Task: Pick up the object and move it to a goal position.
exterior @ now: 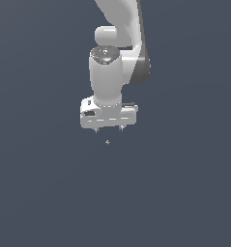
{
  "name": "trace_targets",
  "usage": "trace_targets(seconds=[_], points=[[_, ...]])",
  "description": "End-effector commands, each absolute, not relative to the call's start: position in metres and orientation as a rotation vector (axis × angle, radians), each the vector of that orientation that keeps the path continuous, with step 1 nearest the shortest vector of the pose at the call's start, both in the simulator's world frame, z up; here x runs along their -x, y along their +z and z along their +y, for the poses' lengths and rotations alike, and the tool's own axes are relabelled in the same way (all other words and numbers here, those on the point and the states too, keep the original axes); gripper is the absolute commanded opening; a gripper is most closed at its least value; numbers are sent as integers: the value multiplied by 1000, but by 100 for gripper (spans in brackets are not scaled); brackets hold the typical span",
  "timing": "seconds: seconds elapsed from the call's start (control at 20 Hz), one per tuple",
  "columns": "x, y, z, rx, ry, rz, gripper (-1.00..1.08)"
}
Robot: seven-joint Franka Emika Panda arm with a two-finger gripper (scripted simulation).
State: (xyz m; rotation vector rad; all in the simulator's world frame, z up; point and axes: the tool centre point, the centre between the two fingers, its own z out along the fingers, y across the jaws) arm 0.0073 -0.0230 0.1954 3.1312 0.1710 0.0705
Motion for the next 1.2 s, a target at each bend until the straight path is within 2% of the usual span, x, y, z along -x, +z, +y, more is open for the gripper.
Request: trace_targets(seconds=[0.0,1.15], points=[[-6,188,-25,-3125,66,233,100],[25,92,-38,-2917,9,1131,100]])
